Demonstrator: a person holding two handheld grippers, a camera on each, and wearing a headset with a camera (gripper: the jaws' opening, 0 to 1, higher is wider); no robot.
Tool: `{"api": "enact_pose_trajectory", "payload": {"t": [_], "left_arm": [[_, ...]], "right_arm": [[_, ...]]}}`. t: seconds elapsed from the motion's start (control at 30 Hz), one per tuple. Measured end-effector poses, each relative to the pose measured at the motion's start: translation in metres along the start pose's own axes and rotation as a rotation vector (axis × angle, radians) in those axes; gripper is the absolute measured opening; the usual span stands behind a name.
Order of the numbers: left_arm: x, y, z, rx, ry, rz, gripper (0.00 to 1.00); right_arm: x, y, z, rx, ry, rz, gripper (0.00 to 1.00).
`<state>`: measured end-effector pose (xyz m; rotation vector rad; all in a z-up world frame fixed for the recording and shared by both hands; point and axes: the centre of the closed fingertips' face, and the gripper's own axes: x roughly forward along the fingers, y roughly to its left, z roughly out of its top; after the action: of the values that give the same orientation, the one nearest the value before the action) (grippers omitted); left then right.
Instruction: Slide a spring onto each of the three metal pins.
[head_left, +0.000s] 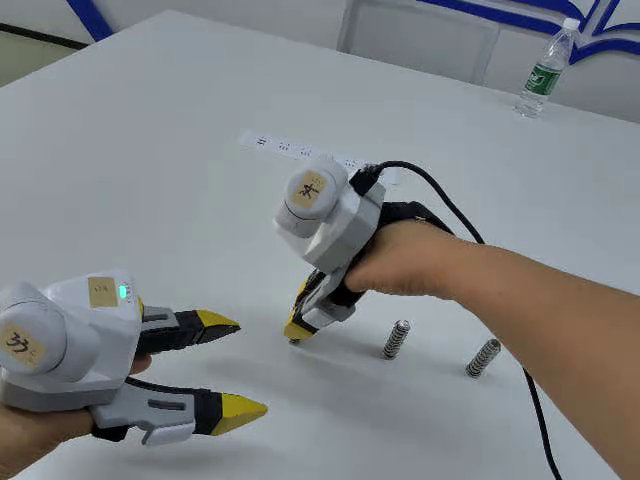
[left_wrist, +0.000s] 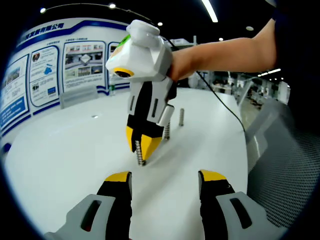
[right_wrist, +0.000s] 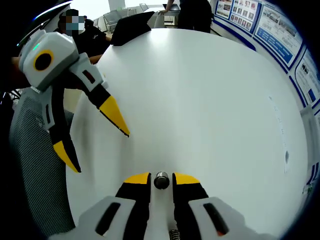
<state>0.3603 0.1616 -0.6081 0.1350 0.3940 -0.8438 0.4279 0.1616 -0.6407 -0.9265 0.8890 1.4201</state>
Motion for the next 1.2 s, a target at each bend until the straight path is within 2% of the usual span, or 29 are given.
{"api": "enact_pose_trajectory", "payload": {"t": [0.3,0.63,0.97,1.2], "left_arm": [[0.001,0.0,0.005,0.005,-0.004,-0.001,0.55],[0.002,0.002,0.006,0.005,-0.003,-0.001,0.55],[0.004,0.002,0.007,0.008,0.0,-0.003,0.56],[0.005,0.001,0.01,0.01,-0.002,-0.002,0.56]], "right_arm": [[-0.007,-0.002,-0.003,0.014,-0.019,-0.005,0.25],[-0.019,-0.012,-0.012,0.033,-0.038,-0.025,0.29],[-0.035,-0.017,-0.028,0.049,-0.058,-0.043,0.35],[-0.045,-0.021,-0.042,0.087,-0.092,-0.061,0.37]]}}
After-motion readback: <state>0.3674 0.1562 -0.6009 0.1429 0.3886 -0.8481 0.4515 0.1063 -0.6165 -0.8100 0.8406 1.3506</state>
